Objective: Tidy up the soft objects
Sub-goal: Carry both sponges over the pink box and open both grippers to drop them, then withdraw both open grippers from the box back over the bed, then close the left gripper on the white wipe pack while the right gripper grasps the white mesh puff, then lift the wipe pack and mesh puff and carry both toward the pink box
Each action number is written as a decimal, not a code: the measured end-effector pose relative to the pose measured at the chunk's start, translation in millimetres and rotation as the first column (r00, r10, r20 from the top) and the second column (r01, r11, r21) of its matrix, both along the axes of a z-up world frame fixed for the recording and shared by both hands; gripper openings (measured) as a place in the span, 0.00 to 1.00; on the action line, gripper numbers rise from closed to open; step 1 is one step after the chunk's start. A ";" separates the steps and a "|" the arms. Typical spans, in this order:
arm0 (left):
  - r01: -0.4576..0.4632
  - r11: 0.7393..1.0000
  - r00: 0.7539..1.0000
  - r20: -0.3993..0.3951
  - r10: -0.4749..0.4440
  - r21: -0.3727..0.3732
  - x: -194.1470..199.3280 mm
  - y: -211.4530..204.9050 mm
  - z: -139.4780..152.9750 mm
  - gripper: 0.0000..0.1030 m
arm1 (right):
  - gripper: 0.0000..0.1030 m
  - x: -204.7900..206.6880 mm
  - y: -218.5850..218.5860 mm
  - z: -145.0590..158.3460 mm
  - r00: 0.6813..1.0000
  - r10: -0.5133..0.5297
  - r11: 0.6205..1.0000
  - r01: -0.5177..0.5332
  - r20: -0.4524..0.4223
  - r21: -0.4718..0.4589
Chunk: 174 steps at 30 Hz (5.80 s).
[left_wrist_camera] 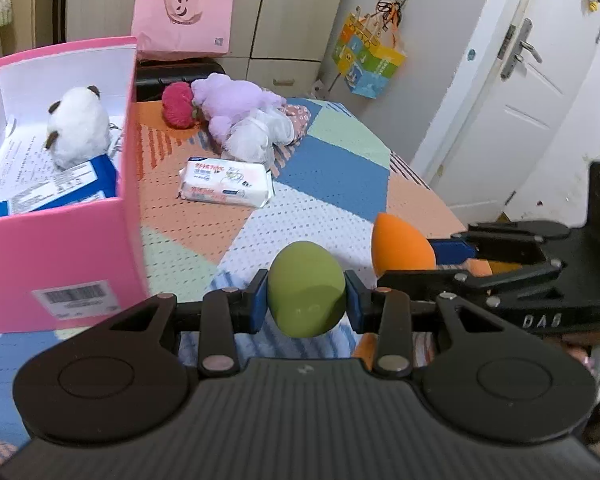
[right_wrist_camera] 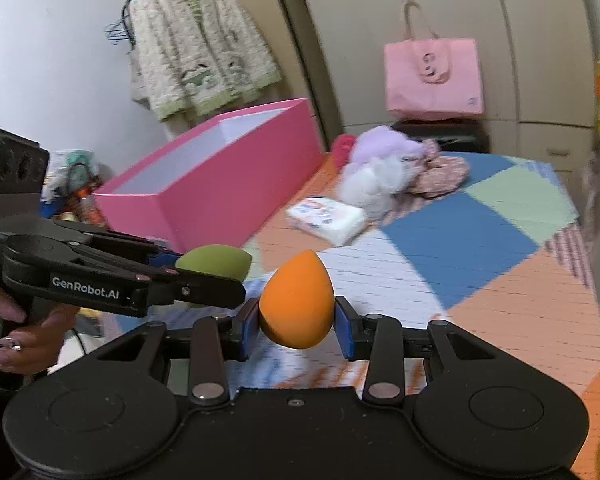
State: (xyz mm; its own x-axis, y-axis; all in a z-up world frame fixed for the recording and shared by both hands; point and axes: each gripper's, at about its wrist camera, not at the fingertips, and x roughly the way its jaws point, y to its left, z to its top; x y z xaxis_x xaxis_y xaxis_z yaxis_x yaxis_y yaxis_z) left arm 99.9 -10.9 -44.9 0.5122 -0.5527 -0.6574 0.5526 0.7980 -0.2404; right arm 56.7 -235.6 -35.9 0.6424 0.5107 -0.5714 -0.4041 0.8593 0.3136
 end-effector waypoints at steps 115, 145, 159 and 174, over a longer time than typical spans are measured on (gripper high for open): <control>-0.084 0.974 0.990 0.133 0.056 0.211 37.3 -64.1 31.3 0.61 | 0.57 104.0 -58.8 44.3 0.995 0.062 0.991 -0.052 0.081 -0.120; -0.331 0.894 0.934 0.239 0.266 0.302 109.0 -101.4 -38.1 0.80 | 0.64 217.9 1.8 1.0 0.959 0.284 0.925 -0.277 -0.011 -0.258; -0.327 0.898 0.938 0.218 0.270 0.294 112.9 -97.1 -46.5 0.79 | 0.52 216.3 -5.9 -27.7 0.970 0.235 0.946 -0.242 -0.058 -0.217; -0.292 0.922 0.951 0.184 0.250 0.256 87.4 -90.5 -41.3 0.75 | 0.38 167.7 -16.0 -24.4 0.992 0.124 0.979 -0.118 0.024 -0.164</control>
